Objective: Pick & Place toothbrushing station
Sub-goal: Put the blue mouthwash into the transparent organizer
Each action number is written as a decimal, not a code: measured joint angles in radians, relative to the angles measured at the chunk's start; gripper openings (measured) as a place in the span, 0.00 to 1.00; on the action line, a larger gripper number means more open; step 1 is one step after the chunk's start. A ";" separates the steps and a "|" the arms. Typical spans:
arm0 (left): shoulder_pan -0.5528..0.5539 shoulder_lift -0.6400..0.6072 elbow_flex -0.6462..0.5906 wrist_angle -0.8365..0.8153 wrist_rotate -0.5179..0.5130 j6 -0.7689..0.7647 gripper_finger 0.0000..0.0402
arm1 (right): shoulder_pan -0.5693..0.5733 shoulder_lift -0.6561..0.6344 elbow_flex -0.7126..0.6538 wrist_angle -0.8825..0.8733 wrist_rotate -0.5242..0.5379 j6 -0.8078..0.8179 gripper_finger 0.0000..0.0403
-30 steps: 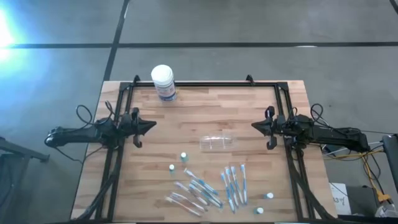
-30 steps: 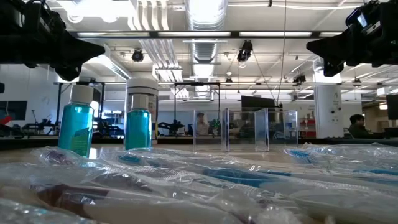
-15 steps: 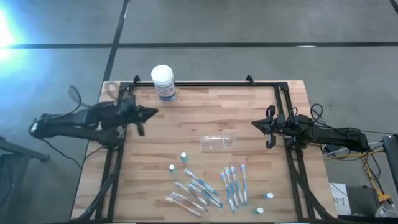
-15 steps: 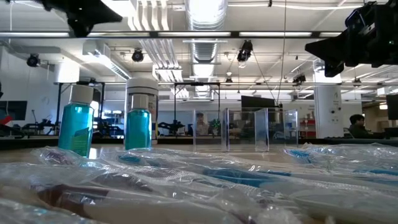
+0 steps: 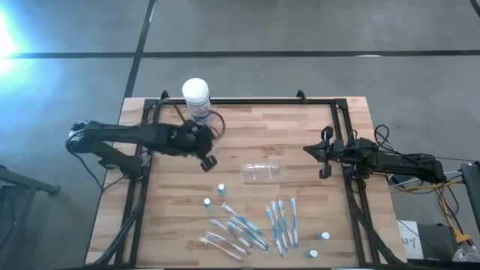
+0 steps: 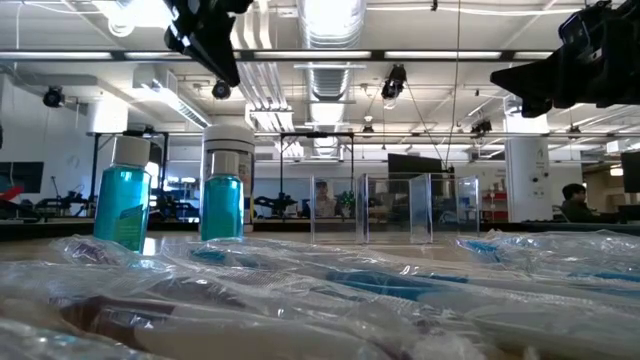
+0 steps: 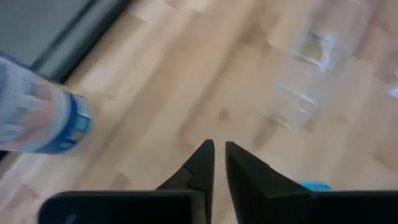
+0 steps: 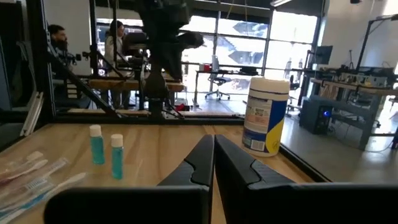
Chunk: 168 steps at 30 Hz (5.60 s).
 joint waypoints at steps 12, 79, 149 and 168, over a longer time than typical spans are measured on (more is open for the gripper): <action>-0.111 0.174 0.113 -0.072 0.101 -0.102 0.48 | 0.000 0.000 0.000 0.000 0.000 -0.058 0.02; -0.132 0.371 0.150 -0.010 0.384 -0.183 0.57 | 0.000 0.000 0.000 0.001 0.137 -0.086 0.02; -0.139 0.547 0.191 -0.132 0.341 -0.119 0.49 | 0.000 0.000 0.000 0.000 0.180 -0.090 0.02; -0.139 0.542 0.227 -0.119 0.363 -0.126 0.49 | 0.000 0.000 0.000 0.001 0.180 -0.105 0.02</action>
